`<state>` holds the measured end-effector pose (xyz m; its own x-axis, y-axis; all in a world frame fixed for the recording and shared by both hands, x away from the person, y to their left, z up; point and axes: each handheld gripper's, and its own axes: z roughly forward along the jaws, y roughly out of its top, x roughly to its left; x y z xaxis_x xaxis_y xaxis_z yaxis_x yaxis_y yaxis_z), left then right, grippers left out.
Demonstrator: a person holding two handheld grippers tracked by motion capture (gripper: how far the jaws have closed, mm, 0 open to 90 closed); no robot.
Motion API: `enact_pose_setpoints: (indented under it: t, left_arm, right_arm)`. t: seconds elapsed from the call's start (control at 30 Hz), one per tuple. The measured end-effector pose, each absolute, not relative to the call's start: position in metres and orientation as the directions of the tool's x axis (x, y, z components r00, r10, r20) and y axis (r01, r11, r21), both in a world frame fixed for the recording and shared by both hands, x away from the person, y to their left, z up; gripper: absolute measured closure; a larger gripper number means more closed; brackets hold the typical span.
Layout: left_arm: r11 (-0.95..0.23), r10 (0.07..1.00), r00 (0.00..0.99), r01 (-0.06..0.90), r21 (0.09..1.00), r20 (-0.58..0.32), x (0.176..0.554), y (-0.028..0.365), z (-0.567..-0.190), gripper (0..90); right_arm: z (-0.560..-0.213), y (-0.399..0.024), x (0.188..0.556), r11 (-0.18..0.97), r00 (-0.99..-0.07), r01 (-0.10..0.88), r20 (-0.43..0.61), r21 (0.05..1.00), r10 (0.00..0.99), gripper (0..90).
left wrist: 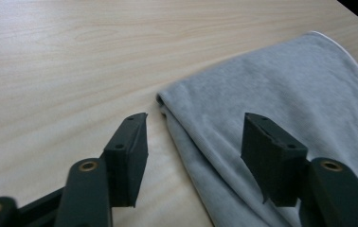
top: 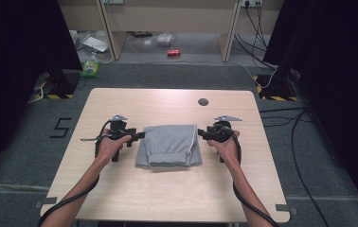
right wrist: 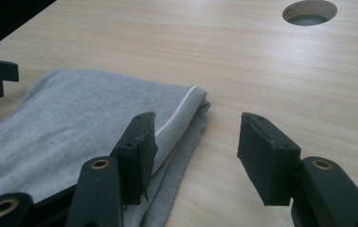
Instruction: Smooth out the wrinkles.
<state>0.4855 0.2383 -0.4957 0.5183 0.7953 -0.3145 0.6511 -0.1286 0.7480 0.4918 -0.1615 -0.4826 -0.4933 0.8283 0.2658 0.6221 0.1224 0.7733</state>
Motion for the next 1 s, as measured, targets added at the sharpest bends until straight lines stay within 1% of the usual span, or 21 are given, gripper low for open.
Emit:
enact_pose_setpoints:
  t: [0.17, 0.43, 0.7, 1.0]
  left_arm:
    - [-0.148, 0.779, 0.544, 0.643, 0.751, -0.313, 0.465, 0.243, -0.493, 33.9]
    - [-0.162, 0.764, 0.567, 0.63, 0.76, -0.307, 0.433, 0.249, -0.498, 29.7]
    - [-0.178, 0.76, 0.579, 0.622, 0.763, -0.294, 0.412, 0.254, -0.5, 27.6]
    - [-0.206, 0.747, 0.603, 0.611, 0.764, -0.28, 0.386, 0.256, -0.503, 26.4]
  right_arm:
    - [-0.477, -0.161, 0.478, 0.15, -0.516, 0.609, 0.245, 0.779, 0.821, 42.9]
    - [-0.476, -0.161, 0.457, 0.176, -0.539, 0.599, 0.231, 0.781, 0.81, 40.7]
    - [-0.478, -0.163, 0.436, 0.193, -0.551, 0.591, 0.217, 0.783, 0.806, 39.3]
    - [-0.484, -0.16, 0.415, 0.24, -0.581, 0.583, 0.191, 0.776, 0.791, 38.1]
